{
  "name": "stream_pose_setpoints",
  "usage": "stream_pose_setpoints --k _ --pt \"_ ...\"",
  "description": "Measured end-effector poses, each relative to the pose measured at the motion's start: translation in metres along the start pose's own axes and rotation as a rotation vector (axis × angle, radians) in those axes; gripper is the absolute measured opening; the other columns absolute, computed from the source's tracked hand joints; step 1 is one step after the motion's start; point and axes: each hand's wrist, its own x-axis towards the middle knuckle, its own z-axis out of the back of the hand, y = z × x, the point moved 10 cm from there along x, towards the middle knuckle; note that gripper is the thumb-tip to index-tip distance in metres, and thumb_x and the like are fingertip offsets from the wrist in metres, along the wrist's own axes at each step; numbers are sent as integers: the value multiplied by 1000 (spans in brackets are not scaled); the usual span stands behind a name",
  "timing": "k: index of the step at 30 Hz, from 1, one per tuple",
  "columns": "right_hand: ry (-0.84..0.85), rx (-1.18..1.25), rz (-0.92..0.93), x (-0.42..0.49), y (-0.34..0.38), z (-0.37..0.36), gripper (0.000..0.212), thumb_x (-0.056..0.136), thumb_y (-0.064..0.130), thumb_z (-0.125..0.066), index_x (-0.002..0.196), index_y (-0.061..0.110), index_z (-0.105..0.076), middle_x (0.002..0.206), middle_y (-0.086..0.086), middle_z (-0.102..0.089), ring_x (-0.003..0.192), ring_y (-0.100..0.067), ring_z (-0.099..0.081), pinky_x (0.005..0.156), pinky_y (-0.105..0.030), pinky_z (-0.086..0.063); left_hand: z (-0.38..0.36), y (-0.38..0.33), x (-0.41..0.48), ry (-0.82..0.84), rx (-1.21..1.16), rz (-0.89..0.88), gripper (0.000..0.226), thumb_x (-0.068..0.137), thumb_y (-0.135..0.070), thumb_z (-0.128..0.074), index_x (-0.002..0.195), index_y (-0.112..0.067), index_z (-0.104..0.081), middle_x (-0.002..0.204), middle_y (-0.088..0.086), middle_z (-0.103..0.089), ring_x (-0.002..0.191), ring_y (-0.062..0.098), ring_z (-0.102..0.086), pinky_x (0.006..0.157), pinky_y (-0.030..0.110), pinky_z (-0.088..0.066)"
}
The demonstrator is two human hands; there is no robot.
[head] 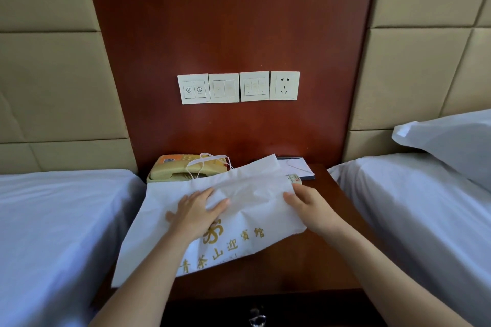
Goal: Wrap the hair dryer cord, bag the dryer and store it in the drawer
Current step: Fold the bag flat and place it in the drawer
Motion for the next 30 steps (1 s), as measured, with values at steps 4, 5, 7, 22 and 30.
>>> stream_pose_setpoints --k 4,5,7,22,30 --pt "-176 -228 7 -5 -19 9 31 97 22 -39 67 13 -38 60 2 -40 53 -12 -36 51 -24 -28 -1 0 -1 -10 -24 -11 71 83 -69 -41 143 -32 -37 150 -4 -37 137 24 -29 110 47 -28" --pt "-185 -269 -24 -7 -32 7 27 98 24 -38 73 15 -41 62 2 -44 54 -13 -38 52 -28 -30 -1 -2 -2 -20 -31 -20 71 83 -68 -43 143 -30 -38 150 -4 -38 137 24 -29 110 45 -27" --pt "-167 -323 -149 -14 -60 0 10 97 25 -38 96 18 -44 70 -1 -51 59 -16 -46 56 -33 -37 -4 -6 -9 -19 -14 -27 76 79 -73 -42 142 -31 -38 151 -5 -35 139 23 -26 111 46 -25" --pt "70 -832 69 39 -4 -90 47 94 56 -26 139 44 -31 158 2 -12 146 -24 -2 115 -55 0 -7 1 -16 -63 -49 -76 74 78 -71 -32 142 -34 -37 153 -9 -31 142 14 -21 113 50 -20" --pt "-2 -713 -2 37 -20 -82 60 83 71 -33 138 50 -27 158 5 -13 146 -22 -7 113 -56 -10 -7 41 -28 -124 43 115 70 83 -74 -25 146 -44 -18 161 -5 -5 148 18 7 113 58 4"
